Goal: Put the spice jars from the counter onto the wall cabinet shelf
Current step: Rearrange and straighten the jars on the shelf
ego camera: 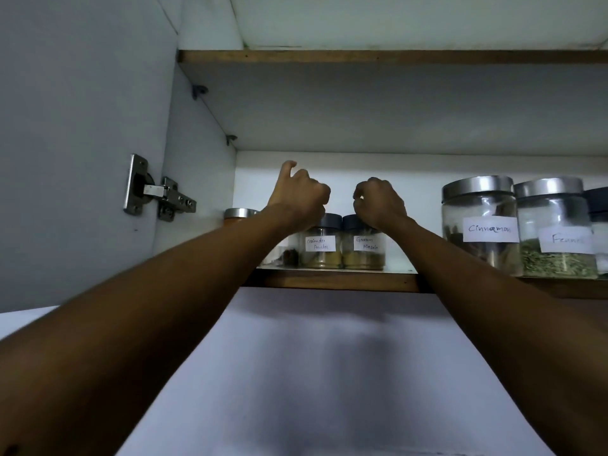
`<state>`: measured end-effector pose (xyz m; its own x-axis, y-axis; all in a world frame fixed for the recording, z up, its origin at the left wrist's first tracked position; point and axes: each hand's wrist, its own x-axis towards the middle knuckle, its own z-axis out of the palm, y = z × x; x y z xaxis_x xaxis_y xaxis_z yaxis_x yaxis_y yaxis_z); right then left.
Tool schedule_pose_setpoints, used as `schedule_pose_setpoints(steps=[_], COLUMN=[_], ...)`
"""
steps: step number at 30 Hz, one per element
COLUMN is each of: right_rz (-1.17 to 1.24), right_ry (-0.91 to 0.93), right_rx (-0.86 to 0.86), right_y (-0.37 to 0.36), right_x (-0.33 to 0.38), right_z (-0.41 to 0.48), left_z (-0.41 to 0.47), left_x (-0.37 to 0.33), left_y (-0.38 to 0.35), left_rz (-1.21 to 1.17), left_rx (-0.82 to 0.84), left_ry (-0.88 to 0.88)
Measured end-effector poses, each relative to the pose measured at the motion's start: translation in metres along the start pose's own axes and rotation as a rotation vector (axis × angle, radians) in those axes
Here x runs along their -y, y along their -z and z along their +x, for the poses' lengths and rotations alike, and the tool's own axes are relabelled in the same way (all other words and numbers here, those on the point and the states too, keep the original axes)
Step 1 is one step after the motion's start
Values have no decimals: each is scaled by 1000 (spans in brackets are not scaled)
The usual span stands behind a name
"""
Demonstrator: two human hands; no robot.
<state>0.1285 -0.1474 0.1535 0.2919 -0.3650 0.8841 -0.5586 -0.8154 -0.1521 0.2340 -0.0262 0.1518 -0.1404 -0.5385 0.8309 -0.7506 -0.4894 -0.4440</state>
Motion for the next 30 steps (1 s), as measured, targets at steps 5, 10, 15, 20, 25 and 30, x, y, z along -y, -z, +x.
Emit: schedule_pose_setpoints(steps=[5,10,15,20,25,30], right_rz=[112,89,39,-28,-111,-260], right_ry=[109,220,260,233,163,131], right_rx=[-7,74,79,-72,-64,2], right_y=[22,79,141,183,205,211], right_x=[33,44,22,-22,-73,-112], right_z=[-28,-43,-60,-70,-78,-85], left_z=[-10,-10,1,10,16,24], left_x=[2,-10,-35,-69,-95,-123], left_y=[31,68,108,133,138,139], left_rz=[-64,-33,-170,-274,-287,-293], left_rx=[79,110,108,92,121,155], left_ry=[36,-28,-37,-27,-103,-135])
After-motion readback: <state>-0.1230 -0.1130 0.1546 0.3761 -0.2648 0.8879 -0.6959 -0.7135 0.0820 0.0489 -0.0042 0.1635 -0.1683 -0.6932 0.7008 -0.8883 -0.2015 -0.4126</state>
